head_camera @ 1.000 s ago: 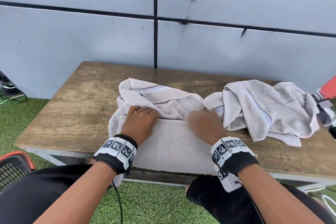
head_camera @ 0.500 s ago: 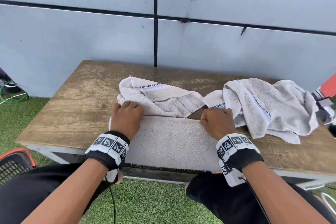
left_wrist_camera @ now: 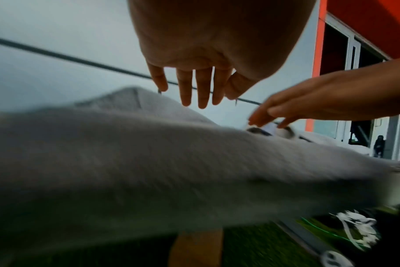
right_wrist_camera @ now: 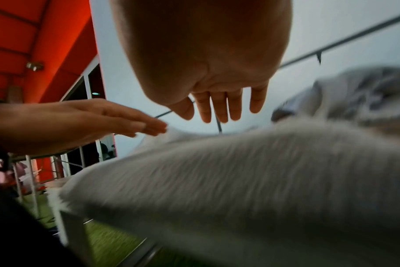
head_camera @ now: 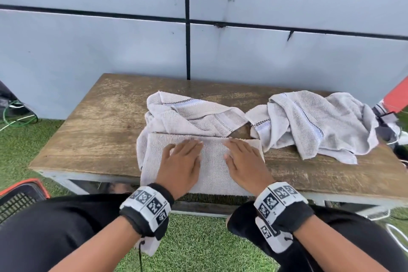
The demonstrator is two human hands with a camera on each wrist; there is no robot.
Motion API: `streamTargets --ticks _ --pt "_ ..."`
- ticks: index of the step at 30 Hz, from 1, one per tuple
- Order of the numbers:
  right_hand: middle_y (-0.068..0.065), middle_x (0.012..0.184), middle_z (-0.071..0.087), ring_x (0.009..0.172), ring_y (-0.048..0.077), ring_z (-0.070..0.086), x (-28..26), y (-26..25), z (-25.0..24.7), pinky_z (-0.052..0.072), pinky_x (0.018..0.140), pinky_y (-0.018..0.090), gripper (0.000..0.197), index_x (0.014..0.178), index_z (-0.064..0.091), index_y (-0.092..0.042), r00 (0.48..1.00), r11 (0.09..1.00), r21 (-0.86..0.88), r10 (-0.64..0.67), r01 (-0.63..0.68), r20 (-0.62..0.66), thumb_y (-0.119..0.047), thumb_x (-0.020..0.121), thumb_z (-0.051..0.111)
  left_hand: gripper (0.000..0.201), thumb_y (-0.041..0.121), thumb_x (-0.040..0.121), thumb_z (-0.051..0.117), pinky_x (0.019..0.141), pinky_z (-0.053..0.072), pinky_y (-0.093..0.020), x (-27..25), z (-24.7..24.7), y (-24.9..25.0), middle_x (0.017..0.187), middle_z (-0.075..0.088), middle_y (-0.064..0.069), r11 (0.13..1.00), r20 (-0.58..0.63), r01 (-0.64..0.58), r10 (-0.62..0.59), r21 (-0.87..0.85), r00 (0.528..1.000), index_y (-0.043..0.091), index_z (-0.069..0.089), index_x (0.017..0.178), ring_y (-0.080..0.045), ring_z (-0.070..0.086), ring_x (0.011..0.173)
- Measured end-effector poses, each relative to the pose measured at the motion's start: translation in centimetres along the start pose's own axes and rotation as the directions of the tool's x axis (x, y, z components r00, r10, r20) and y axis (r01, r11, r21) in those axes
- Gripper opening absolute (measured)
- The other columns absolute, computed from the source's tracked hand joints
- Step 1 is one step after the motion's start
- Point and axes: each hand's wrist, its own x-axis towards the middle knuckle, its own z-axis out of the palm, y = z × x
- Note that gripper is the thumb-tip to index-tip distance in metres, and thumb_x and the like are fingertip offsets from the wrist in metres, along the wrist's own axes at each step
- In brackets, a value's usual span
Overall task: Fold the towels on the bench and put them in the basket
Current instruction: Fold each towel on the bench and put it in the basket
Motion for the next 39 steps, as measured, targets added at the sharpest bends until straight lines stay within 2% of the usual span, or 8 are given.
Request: streamTargets --ticks 5,13,18,20,23,26,34,39 --pt "-0.003 0.158 0.008 0.145 0.011 0.002 0.0 -0.1 3.3 0.000 0.117 0.032 0.073 0.149 0.012 -0.019 0.999 0.998 -0.061 0.024 -0.022 0.030 -0.047 0.085 -0.007 0.061 0.044 0.092 0.005 0.114 0.009 -0.044 0.4 3.3 0.3 0.156 0.016 0.008 0.995 0.120 0.041 -0.051 0.089 0.991 0.026 0.022 0.149 -0.015 0.008 0.145" --pt "-0.005 0.157 -0.009 0.143 0.011 -0.016 0.8 0.3 3.8 -0.013 0.115 0.038 0.064 0.149 -0.002 -0.022 0.995 0.992 -0.113 0.071 -0.063 0.072 -0.050 0.092 0.004 0.060 0.050 0.092 0.008 0.117 -0.001 -0.043 1.3 4.1 -0.8 0.157 0.005 0.010 0.988 0.109 0.096 -0.109 0.120 0.988 0.033 0.011 0.149 -0.014 -0.006 0.145" --pt "-0.002 0.156 -0.014 0.142 0.012 -0.019 0.6 1.7 3.5 -0.010 0.117 0.036 0.071 0.149 -0.005 -0.019 0.990 0.986 -0.128 0.117 -0.107 0.073 -0.057 0.091 0.004 0.061 0.053 0.093 0.009 0.117 -0.008 -0.038 0.6 3.4 -3.1 0.156 -0.012 0.007 0.979 0.088 0.160 -0.172 0.128 0.981 0.032 -0.002 0.149 -0.013 -0.017 0.143" --pt "0.001 0.156 -0.015 0.142 0.013 -0.019 0.3 2.4 3.3 -0.011 0.117 0.034 0.072 0.149 -0.005 -0.017 0.990 0.984 -0.139 0.126 -0.116 0.068 -0.057 0.091 0.004 0.061 0.051 0.096 0.011 0.116 -0.009 -0.038 -0.3 3.1 -4.0 0.156 -0.012 0.005 0.976 0.090 0.165 -0.179 0.143 0.980 0.027 -0.003 0.150 -0.014 -0.016 0.143" --pt "0.001 0.156 -0.014 0.142 0.011 -0.018 -0.1 3.3 2.9 -0.013 0.115 0.027 0.069 0.149 -0.003 -0.016 0.995 0.994 -0.084 0.078 -0.073 0.061 -0.054 0.093 0.008 0.063 0.045 0.094 0.007 0.117 -0.004 -0.044 -1.9 2.4 -3.9 0.158 0.007 -0.003 0.972 0.085 0.159 -0.175 0.171 0.981 0.016 0.015 0.150 -0.021 -0.001 0.145" --pt "0.000 0.156 -0.008 0.141 0.008 -0.015 -0.4 3.6 2.5 -0.013 0.113 0.023 0.068 0.149 0.002 -0.015 0.998 0.999 -0.022 0.039 -0.038 0.051 -0.052 0.092 0.010 0.073 0.047 0.088 -0.001 0.115 -0.010 -0.040 -2.9 2.1 -2.4 0.158 0.002 -0.009 0.983 0.125 0.156 -0.167 0.093 0.978 0.012 0.013 0.150 -0.024 -0.004 0.145" --pt "0.006 0.157 -0.006 0.137 0.007 -0.019 0.1 1.7 2.6 -0.013 0.112 0.024 0.065 0.149 0.006 -0.009 0.995 0.994 0.101 0.030 -0.039 0.091 -0.046 0.096 0.017 0.075 0.059 0.087 -0.002 0.116 -0.007 -0.040 -1.1 2.3 -4.8 0.158 -0.006 0.003 0.961 0.134 0.258 -0.269 0.099 0.954 0.018 0.003 0.151 -0.006 -0.010 0.142" --pt "0.008 0.158 0.003 0.144 0.012 -0.008 1.2 0.3 1.9 -0.009 0.112 0.022 0.058 0.148 0.014 -0.008 0.984 0.976 0.211 -0.090 0.056 0.156 -0.037 0.100 0.029 0.072 0.058 0.088 0.004 0.113 -0.011 -0.046 0.1 0.9 -7.7 0.158 -0.007 0.005 0.933 0.159 0.311 -0.340 0.183 0.927 0.022 0.002 0.150 -0.010 -0.008 0.144"
